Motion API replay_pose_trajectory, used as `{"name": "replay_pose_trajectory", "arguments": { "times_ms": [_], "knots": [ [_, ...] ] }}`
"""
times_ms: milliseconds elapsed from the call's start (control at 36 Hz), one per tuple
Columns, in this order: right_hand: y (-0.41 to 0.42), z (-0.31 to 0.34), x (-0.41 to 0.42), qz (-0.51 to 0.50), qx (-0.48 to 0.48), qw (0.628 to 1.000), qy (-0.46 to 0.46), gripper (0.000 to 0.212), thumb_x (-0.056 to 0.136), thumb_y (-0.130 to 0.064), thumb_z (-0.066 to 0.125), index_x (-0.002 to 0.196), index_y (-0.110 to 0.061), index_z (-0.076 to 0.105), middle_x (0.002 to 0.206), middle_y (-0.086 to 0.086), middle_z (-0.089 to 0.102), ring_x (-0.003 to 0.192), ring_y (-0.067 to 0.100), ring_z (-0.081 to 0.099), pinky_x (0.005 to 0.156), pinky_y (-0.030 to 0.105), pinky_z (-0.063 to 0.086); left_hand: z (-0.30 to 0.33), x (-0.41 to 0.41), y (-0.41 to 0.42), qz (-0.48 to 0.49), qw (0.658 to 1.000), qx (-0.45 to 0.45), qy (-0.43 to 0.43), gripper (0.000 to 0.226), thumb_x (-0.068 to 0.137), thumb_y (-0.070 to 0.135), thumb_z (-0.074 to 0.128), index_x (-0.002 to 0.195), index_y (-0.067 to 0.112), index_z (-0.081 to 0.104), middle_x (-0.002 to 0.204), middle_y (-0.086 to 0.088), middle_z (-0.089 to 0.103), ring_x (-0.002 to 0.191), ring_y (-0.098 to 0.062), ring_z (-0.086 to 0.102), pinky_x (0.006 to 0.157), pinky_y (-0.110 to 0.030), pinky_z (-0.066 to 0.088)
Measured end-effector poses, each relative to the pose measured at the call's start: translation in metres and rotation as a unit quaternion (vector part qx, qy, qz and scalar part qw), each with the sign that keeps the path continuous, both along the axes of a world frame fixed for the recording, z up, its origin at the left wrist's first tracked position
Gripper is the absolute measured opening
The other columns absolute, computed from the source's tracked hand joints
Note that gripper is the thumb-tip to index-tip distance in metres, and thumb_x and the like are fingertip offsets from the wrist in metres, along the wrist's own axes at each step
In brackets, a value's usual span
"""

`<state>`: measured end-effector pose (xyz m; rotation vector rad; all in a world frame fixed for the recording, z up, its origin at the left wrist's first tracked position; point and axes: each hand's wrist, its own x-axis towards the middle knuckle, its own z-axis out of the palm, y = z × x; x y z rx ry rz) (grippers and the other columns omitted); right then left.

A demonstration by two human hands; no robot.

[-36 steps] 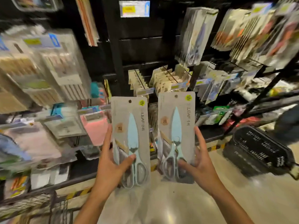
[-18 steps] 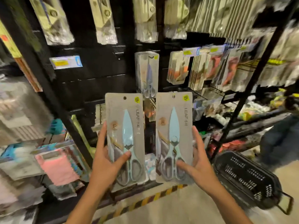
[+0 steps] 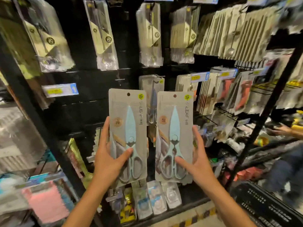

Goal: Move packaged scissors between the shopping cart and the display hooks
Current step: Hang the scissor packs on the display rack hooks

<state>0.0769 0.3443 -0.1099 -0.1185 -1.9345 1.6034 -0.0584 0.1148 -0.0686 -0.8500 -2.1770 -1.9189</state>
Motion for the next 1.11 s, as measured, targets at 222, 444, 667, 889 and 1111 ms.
{"name": "replay_pose_trajectory", "arguments": {
  "times_ms": [222,444,667,889,1111],
  "knots": [
    [0.021,0.007,-0.057,0.010,0.006,1.000,-0.014,0.102,0.084,-0.010,0.075,0.153,-0.054,0.013,0.157,-0.032,0.027,0.141,0.007,0.044,0.107,0.033,0.049,0.008,-0.053,0.020,-0.021,0.999,0.026,-0.001,0.111,0.079,0.011,0.084,0.149,0.066,0.017,0.159,0.020,0.037,0.142,-0.008,0.045,0.113,-0.053,0.044],
    [0.048,0.010,-0.106,0.028,0.016,0.999,-0.027,0.101,0.083,-0.016,0.078,0.151,-0.057,0.015,0.155,-0.033,0.030,0.136,0.003,0.048,0.103,0.030,0.051,0.010,-0.083,0.036,-0.013,0.999,0.031,0.008,0.111,0.079,0.010,0.083,0.148,0.066,0.018,0.157,0.018,0.041,0.138,-0.012,0.051,0.105,-0.038,0.052],
    [0.082,0.009,-0.142,0.044,0.006,0.999,-0.025,0.103,0.086,-0.006,0.077,0.149,-0.060,0.017,0.156,-0.027,0.033,0.137,0.007,0.049,0.106,0.039,0.049,0.018,-0.098,0.056,0.011,0.999,0.028,0.034,0.108,0.081,0.009,0.082,0.153,0.058,0.018,0.156,0.021,0.041,0.135,0.001,0.051,0.097,-0.005,0.045],
    [0.105,0.005,-0.159,0.084,-0.022,0.995,-0.050,0.104,0.084,-0.006,0.078,0.150,-0.059,0.017,0.141,-0.041,0.044,0.128,-0.002,0.054,0.099,0.032,0.053,0.021,-0.105,0.072,0.028,0.998,0.016,0.045,0.109,0.081,0.012,0.083,0.151,0.062,0.017,0.158,0.019,0.041,0.137,-0.009,0.051,0.101,-0.011,0.046],
    [0.118,-0.001,-0.166,0.126,-0.021,0.990,-0.054,0.104,0.085,-0.004,0.076,0.154,-0.052,0.013,0.139,-0.042,0.046,0.128,0.000,0.055,0.095,0.026,0.054,0.023,-0.104,0.081,0.038,0.998,0.014,0.047,0.109,0.080,0.014,0.083,0.152,0.061,0.017,0.158,0.014,0.042,0.136,-0.009,0.053,0.108,-0.042,0.051]
  ]
}}
